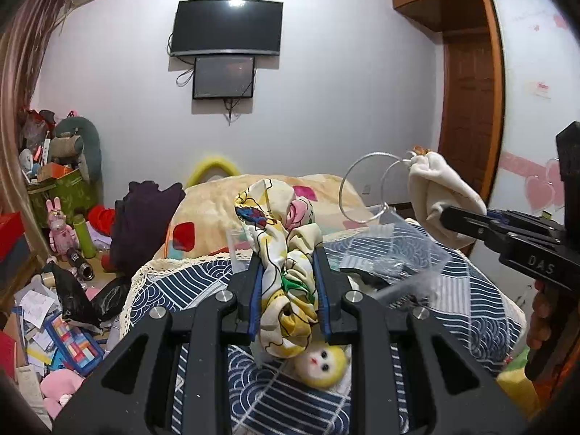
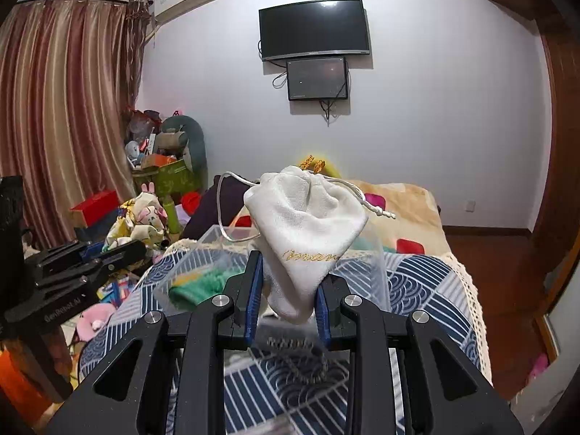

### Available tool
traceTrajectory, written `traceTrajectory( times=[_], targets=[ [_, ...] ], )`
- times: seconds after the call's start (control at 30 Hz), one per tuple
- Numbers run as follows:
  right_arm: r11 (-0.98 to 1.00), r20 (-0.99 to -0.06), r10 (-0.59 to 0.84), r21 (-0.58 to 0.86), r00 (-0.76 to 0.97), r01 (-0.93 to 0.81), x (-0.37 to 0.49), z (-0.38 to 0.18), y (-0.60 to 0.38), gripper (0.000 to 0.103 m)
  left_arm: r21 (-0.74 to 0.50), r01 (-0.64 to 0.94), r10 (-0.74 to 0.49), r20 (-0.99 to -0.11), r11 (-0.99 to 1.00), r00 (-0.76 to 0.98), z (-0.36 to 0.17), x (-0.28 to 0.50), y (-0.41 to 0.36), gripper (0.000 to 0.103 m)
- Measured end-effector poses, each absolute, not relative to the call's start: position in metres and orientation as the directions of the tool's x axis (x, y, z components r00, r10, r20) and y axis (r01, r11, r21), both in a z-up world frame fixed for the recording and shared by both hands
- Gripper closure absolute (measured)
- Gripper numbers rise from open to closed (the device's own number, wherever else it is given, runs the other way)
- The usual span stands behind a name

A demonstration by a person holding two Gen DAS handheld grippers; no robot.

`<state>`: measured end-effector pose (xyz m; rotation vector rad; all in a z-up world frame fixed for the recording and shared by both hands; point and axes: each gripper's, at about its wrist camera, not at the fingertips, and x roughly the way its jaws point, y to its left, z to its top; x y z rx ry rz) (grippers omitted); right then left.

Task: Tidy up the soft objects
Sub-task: 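Grasp the floral scrunchie with the left gripper while the right gripper grasps the white pouch, then drop the scrunchie and white pouch into the clear box with both grippers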

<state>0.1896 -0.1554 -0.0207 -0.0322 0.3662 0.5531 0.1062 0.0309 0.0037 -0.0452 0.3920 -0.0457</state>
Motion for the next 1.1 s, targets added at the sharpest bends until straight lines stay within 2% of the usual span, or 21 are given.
traceTrajectory(
  times=[0.17,0.47,0.67,0.83,0.97,1.03,1.1],
  targets=[
    [0.859,-0.369,0.492,0.061,0.789,-0.508,0.203,-0.025,-0.143,0.080,-0.079,0.039,-0.068,-0.422,0.996,0.904,-0.006,0.128,0.033,0.078],
    [0.845,-0.482,0.506,0.112,0.715,-0.523,0.226,-0.058,-0.121,0.080,-0.121,0.065,-0.118,-0.513,0.991,0.850,-0.031,0.165,0.029,0.078],
    [0.844,-0.539,0.491,0.096,0.685,-0.528,0.234,-0.075,-0.105,0.079,-0.085,0.081,-0.114,-0.537,0.993,0.836,-0.040,0.181,0.018,0.078],
    [0.847,-0.550,0.479,0.083,0.684,-0.526,0.235,-0.076,-0.106,0.079,-0.117,0.083,-0.135,-0.561,0.990,0.817,-0.047,0.193,0.018,0.078],
    [0.848,-0.556,0.471,0.071,0.685,-0.526,0.234,-0.074,-0.107,0.078,-0.122,0.076,-0.133,-0.571,0.990,0.810,-0.050,0.195,0.020,0.070],
    [0.846,-0.557,0.471,0.068,0.684,-0.528,0.232,-0.072,-0.109,0.073,-0.111,0.064,-0.116,-0.573,0.992,0.811,-0.050,0.191,0.021,0.062],
    [0.844,-0.553,0.478,0.076,0.682,-0.530,0.232,-0.071,-0.110,0.052,-0.118,0.054,-0.112,-0.574,0.992,0.811,-0.050,0.188,0.023,0.054]
  ],
)
